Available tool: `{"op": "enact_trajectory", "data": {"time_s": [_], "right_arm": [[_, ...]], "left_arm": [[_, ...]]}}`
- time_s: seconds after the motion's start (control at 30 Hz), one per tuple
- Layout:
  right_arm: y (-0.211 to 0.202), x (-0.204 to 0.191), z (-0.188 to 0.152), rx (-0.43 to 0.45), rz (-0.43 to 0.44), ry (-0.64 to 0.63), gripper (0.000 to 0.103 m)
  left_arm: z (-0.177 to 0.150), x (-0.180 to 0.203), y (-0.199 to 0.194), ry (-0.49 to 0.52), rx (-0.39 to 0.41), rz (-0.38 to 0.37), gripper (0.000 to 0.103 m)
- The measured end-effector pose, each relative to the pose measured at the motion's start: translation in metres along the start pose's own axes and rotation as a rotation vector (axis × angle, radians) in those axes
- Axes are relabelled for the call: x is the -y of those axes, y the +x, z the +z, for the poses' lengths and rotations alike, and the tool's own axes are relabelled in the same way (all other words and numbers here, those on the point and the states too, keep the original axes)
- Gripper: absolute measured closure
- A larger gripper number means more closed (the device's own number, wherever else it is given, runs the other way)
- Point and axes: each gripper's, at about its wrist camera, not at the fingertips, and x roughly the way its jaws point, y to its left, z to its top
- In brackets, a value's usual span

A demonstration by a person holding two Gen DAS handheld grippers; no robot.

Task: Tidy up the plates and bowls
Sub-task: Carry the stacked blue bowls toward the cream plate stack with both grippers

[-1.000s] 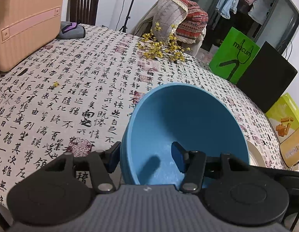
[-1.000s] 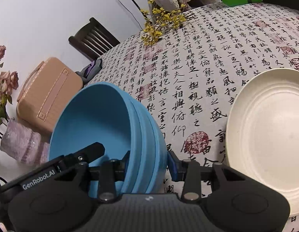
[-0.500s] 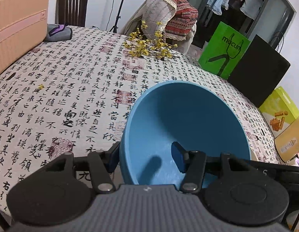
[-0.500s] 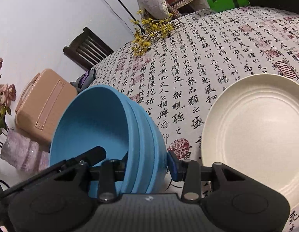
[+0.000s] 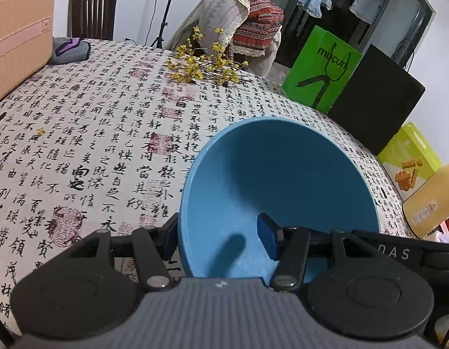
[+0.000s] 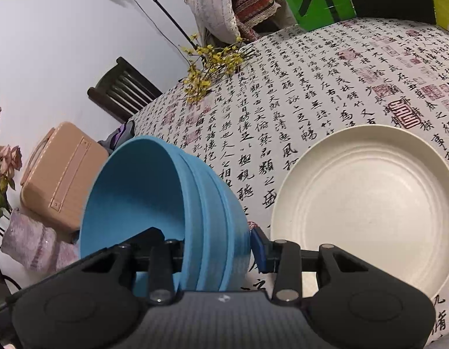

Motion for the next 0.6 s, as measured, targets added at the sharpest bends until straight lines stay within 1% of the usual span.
{"op": "enact_trajectory", "data": {"time_s": [0.6], "right_arm": [[-0.02,0.021,0.005,0.038,-0.021,0.026,0.065]], "left_arm": [[-0.002,0.025,0.008,0.02,-0.011,-0.036,0.047]]}}
